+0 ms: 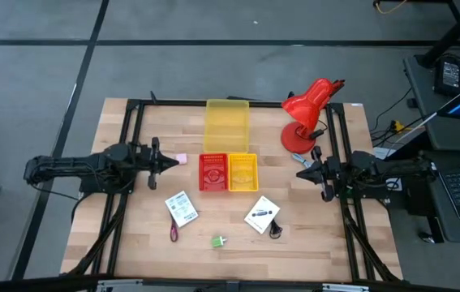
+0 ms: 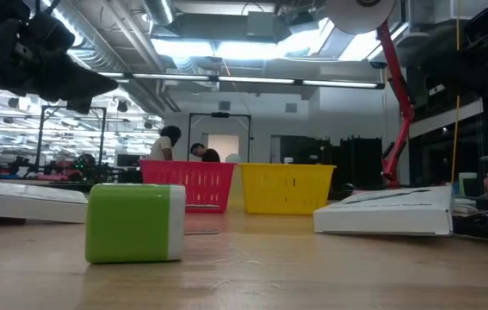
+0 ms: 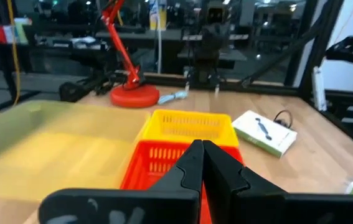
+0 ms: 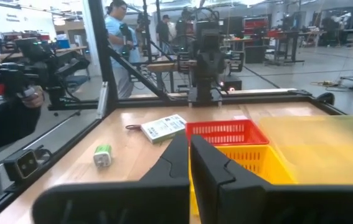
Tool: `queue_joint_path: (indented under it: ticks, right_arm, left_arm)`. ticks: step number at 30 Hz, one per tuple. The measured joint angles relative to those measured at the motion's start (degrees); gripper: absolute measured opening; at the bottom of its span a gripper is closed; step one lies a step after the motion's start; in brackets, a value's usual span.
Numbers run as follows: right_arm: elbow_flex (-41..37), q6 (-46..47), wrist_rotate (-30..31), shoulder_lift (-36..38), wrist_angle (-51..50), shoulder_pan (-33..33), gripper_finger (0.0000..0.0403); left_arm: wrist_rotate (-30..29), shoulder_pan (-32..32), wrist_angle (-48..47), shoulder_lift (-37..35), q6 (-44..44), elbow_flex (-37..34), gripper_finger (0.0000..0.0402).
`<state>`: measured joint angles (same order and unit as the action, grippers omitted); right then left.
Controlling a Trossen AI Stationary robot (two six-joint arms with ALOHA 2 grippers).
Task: Pick and place items into bin
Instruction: Put the blue charger cable into the yellow bin
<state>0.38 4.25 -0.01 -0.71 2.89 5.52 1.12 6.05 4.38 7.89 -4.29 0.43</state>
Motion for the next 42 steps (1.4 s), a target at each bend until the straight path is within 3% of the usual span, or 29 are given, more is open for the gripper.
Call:
queue_joint_path:
  ticks: [8, 18, 22, 42]
  right_arm:
    - [0.2, -0.1, 1.9, -3.8, 2.4, 0.0, 0.0]
    - [8.0, -1.8, 2.2, -12.6, -0.8, 0.0, 0.0]
    - [8.0, -1.2, 5.2, -16.4, -1.1, 0.0, 0.0]
    - [16.3, 7.5, 7.5, -32.6, -3.5, 0.0, 0.0]
  left_arm:
    - [0.4, -1.2, 2.3, 0.0, 0.0, 0.0, 0.0003]
    - [0.0, -1.1, 3.4, 0.8, -1.0, 1.8, 0.0003]
    - [0.0, -1.1, 3.4, 3.0, -1.2, 2.5, 0.0003]
    - [0.5, -1.1, -1.5, 27.9, -7.9, 15.4, 0.0003]
